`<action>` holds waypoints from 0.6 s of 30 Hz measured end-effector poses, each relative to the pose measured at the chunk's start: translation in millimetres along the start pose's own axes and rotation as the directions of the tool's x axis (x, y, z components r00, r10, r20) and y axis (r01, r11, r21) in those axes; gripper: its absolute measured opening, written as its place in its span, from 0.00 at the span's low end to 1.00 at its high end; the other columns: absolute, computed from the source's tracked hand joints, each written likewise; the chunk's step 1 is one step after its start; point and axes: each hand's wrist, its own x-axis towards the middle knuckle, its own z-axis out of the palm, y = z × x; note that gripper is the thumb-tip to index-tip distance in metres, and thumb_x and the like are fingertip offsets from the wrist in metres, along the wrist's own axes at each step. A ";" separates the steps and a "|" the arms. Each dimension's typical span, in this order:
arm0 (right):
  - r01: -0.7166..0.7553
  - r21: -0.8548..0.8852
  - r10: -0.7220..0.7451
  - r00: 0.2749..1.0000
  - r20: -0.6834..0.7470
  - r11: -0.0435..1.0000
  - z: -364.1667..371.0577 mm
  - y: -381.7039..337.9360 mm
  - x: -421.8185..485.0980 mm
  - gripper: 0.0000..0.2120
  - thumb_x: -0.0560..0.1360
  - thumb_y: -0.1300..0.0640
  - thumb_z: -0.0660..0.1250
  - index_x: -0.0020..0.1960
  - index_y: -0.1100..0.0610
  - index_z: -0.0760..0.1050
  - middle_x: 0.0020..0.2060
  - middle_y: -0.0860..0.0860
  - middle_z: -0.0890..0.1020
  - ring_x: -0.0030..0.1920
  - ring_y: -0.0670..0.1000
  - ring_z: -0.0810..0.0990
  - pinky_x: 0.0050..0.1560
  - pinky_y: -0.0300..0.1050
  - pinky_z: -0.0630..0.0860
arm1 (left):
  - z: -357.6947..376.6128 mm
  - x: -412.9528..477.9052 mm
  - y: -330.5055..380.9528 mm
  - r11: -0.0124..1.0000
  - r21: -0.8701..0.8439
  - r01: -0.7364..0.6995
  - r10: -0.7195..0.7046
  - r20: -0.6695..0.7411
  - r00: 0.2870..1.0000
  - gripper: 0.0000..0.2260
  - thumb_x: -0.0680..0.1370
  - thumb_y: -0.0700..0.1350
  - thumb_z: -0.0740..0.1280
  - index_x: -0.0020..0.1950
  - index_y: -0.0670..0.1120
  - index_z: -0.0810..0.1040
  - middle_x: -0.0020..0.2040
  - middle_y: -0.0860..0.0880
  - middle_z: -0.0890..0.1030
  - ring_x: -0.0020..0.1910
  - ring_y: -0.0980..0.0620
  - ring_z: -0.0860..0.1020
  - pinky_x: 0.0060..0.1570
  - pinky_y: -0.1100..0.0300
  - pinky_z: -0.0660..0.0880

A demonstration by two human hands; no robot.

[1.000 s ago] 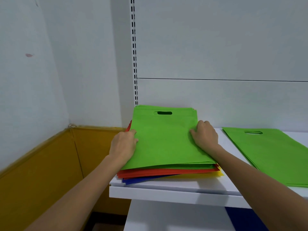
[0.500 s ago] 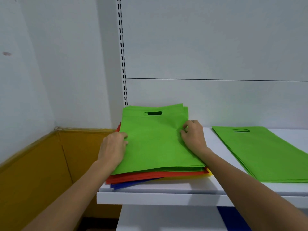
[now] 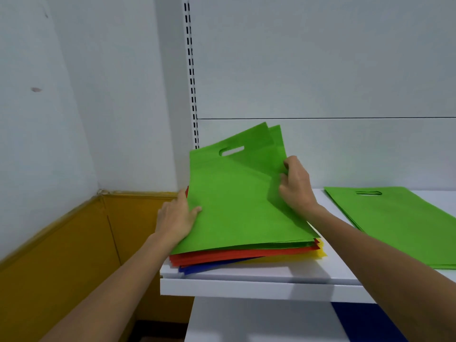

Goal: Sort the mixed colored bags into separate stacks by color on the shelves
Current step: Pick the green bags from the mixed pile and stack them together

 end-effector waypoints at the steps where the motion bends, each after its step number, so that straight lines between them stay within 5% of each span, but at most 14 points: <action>1: -0.039 0.074 0.040 0.999 -0.012 0.996 -4.8 -4.5 4.1 0.12 0.73 0.74 0.56 0.55 0.64 0.66 0.45 0.55 0.70 0.44 0.54 0.69 0.42 0.44 0.64 | -1.1 0.7 -0.9 1.000 0.000 -0.002 0.002 -0.004 1.000 0.25 0.78 0.54 0.62 0.69 0.44 0.61 0.62 0.42 0.76 0.61 0.39 0.73 0.58 0.49 0.69; 5: -0.079 0.242 0.097 0.993 -0.063 0.967 -21.1 -18.0 15.8 0.16 0.74 0.72 0.58 0.59 0.61 0.66 0.49 0.52 0.73 0.48 0.53 0.74 0.44 0.43 0.70 | -4.9 0.6 -1.2 0.974 -0.223 -0.038 0.025 -0.062 0.998 0.26 0.77 0.51 0.65 0.70 0.43 0.60 0.60 0.41 0.78 0.59 0.41 0.75 0.55 0.51 0.71; 10: -0.040 0.213 0.068 0.990 -0.126 0.976 -35.8 -15.5 17.6 0.24 0.74 0.71 0.59 0.66 0.57 0.61 0.47 0.56 0.75 0.44 0.56 0.75 0.44 0.47 0.72 | -12.8 -0.4 5.7 0.876 -0.481 -0.042 -0.042 -0.163 0.986 0.26 0.74 0.43 0.69 0.70 0.43 0.64 0.49 0.44 0.79 0.51 0.45 0.77 0.51 0.56 0.72; 13: -0.065 0.156 0.089 0.984 -0.155 0.986 -37.7 -8.0 16.1 0.23 0.74 0.70 0.61 0.66 0.59 0.61 0.48 0.56 0.76 0.44 0.55 0.74 0.43 0.44 0.70 | -16.2 -2.9 14.2 0.857 -0.510 -0.078 -0.025 -0.191 0.981 0.23 0.73 0.41 0.71 0.66 0.42 0.70 0.45 0.47 0.76 0.43 0.51 0.75 0.45 0.61 0.70; 18: -0.067 0.085 0.083 0.976 -0.201 0.994 -40.5 -1.7 17.1 0.18 0.75 0.68 0.63 0.63 0.62 0.66 0.51 0.59 0.80 0.50 0.61 0.77 0.52 0.56 0.73 | -19.4 -9.0 21.8 0.819 -0.565 -0.097 -0.034 -0.217 0.976 0.16 0.74 0.39 0.70 0.61 0.41 0.76 0.41 0.49 0.77 0.35 0.58 0.73 0.34 0.70 0.68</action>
